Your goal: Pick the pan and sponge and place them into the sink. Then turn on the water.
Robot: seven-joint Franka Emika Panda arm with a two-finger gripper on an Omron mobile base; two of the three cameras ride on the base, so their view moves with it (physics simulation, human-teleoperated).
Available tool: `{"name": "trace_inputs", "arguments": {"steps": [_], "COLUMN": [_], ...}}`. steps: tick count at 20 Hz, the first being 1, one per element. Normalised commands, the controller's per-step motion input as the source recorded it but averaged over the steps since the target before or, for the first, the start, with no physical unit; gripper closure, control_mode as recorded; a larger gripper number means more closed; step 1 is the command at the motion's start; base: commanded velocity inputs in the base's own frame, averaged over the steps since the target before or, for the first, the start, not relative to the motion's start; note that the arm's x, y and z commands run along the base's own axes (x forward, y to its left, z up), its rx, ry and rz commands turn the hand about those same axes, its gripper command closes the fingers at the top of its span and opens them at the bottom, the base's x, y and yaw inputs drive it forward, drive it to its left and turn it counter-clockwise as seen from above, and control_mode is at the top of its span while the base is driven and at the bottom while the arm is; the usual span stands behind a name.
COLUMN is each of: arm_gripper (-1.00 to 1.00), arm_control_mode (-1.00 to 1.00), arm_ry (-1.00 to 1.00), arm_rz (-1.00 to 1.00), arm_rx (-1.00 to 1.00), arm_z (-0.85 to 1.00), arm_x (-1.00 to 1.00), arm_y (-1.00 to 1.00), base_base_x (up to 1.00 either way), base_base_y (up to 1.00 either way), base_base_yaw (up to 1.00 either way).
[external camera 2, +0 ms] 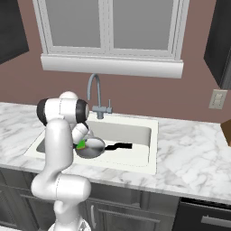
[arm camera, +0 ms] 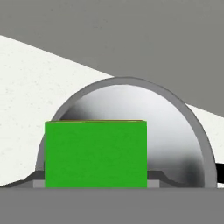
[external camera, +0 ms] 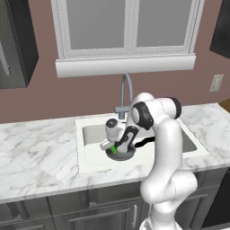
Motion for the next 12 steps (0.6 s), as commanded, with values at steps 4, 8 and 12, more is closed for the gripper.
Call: {"name": "trace_inputs", "arguments": {"steps": [4, 8, 12], "arm_gripper": [1.0, 1.0, 1.0], "arm_control_mode": [-1.0, -1.0, -1.0], "arm_ry": [0.01, 0.04, 0.05], "arm_rz": [-0.06, -0.06, -0.05], "arm_rx": [0.0, 0.0, 0.0], "arm_z": [-0.12, -0.18, -0.23], "arm_x": [0.28, 0.27, 0.26], "arm_y": [0.12, 0.13, 0.1], "base_base_x": [0.0, 0.0, 0.0], "base_base_y": [0.0, 0.0, 0.0], "base_base_yaw": [0.0, 0.0, 0.0]}}
